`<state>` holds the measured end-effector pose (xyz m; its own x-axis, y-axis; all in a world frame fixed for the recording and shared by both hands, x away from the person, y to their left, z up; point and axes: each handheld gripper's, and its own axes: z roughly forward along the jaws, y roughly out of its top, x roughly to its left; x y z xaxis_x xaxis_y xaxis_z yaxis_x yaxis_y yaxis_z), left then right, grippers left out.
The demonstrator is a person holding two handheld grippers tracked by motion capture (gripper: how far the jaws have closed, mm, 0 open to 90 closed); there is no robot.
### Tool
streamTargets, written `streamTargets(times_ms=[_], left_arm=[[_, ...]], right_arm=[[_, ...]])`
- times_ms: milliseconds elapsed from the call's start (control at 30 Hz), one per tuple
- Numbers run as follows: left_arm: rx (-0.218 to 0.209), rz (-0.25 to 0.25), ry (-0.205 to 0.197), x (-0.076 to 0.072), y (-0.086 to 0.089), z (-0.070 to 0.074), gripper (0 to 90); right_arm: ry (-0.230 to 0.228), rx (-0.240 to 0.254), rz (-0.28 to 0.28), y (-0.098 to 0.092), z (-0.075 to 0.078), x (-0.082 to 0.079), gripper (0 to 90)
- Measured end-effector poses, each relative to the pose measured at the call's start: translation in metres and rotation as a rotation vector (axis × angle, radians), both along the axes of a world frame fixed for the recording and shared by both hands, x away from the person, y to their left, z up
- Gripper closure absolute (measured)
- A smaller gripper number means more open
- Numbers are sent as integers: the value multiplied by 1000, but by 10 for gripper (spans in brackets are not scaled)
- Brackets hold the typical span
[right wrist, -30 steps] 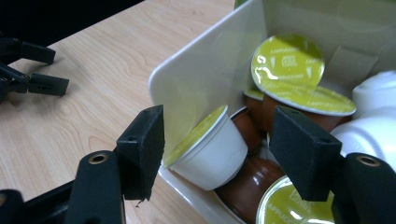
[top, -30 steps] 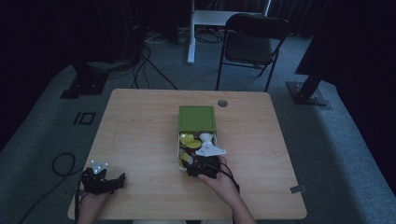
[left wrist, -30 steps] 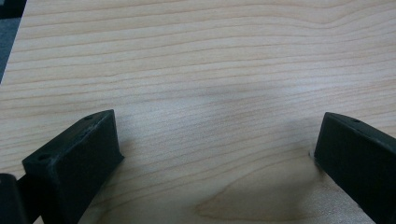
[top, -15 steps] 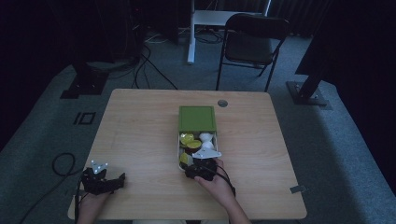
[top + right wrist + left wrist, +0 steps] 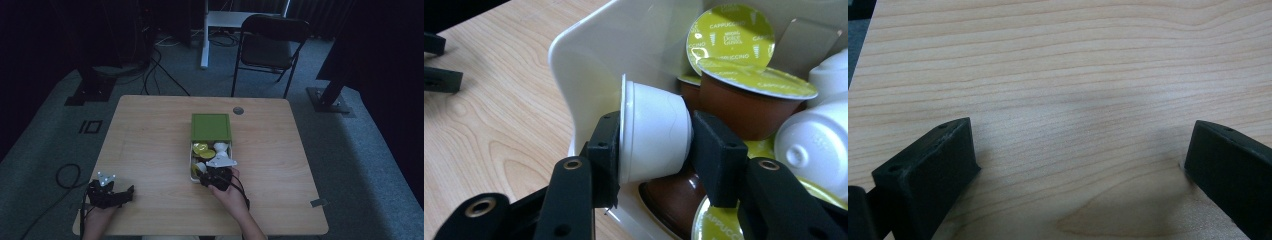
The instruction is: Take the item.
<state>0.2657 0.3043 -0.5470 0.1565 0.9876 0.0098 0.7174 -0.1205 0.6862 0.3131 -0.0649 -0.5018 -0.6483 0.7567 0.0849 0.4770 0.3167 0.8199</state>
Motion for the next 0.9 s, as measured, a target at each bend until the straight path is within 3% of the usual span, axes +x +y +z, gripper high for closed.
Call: streamTargets(times_ms=[167, 600, 900], left_arm=[[0, 0, 0, 0, 0, 0, 3], [0, 0, 0, 0, 0, 0, 3], [-2, 2, -2, 0, 0, 0, 3]], right_arm=[[-21, -7, 15, -1, 4, -1, 567], [-41, 43, 26, -13, 30, -2, 567], [-78, 71, 13, -25, 50, -2, 567]])
